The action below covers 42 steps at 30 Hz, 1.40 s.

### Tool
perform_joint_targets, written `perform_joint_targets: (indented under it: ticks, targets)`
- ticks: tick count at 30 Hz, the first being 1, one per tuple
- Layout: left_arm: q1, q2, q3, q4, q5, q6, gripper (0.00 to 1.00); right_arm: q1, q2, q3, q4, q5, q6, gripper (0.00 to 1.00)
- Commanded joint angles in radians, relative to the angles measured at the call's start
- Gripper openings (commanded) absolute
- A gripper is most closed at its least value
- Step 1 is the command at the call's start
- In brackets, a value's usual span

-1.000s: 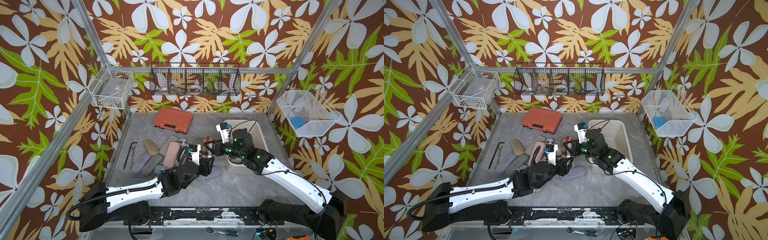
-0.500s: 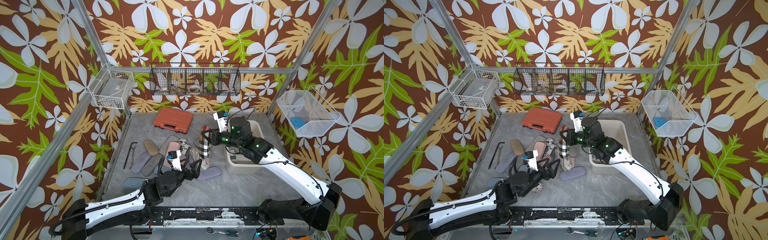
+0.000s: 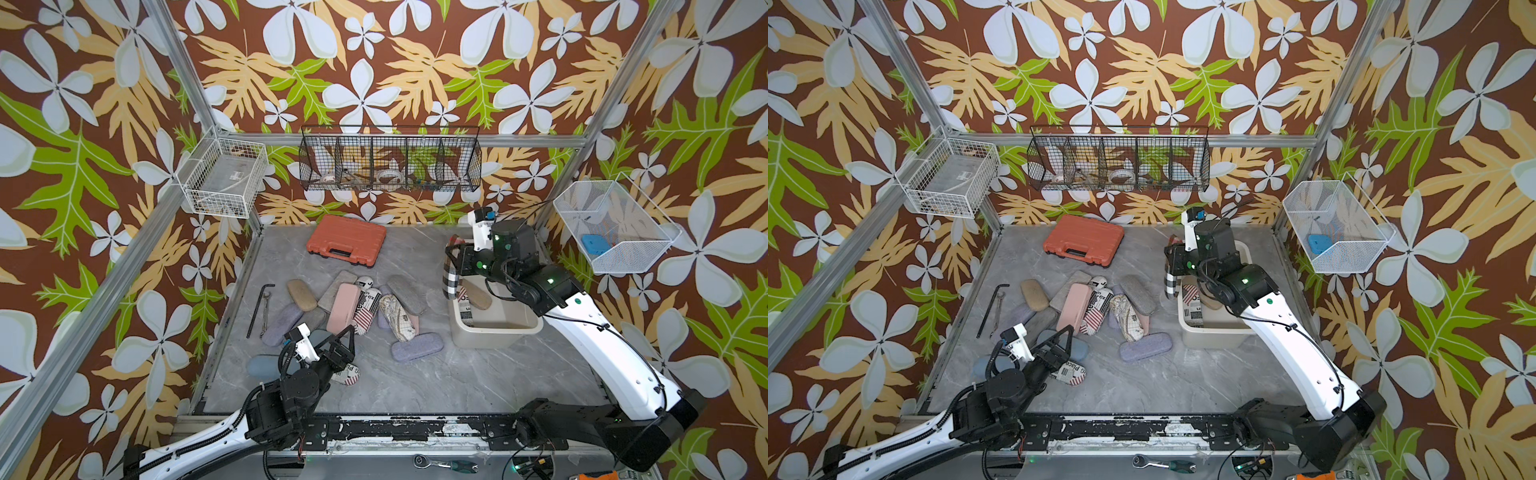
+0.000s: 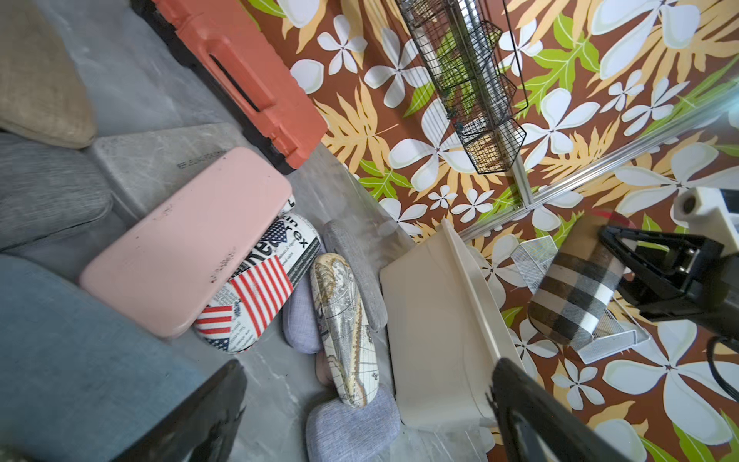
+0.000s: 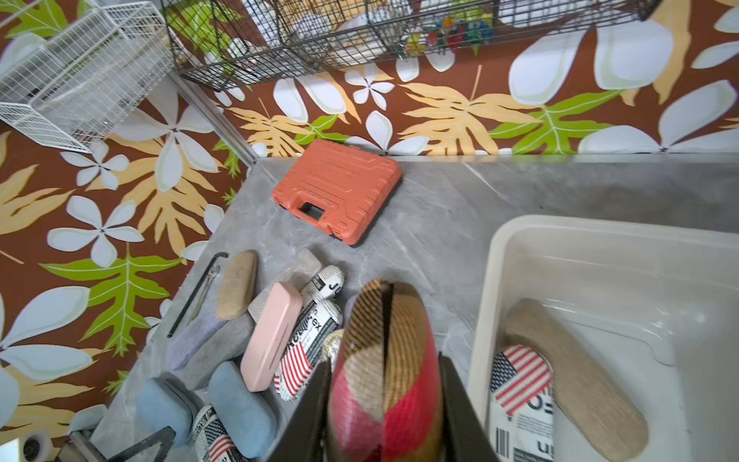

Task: Put the glasses cases into the storage boxes
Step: Place the glasses case in the storage box.

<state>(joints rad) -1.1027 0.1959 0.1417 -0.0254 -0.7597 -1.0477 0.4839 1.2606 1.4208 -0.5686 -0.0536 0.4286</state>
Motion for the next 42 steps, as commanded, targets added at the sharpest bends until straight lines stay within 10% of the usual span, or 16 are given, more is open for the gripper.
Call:
perform_joint_targets:
  ticks: [1,19,29,42]
  targets:
    - [0.001,-0.039,-0.012,-0.032,-0.030,-0.027,0.96,-0.033,-0.027,-0.008,-0.051,0.088,-0.053,0.25]
    - [0.001,0.165,0.048,-0.013,0.029,-0.039,0.96,-0.294,0.129,-0.042,-0.037,0.127,-0.112,0.25]
    - [0.000,0.197,0.049,-0.025,0.033,-0.080,0.95,-0.300,0.427,0.036,-0.078,0.334,-0.175,0.26]
    - [0.001,0.174,0.047,-0.083,0.036,-0.090,0.95,-0.298,0.595,0.057,-0.044,0.277,-0.166,0.30]
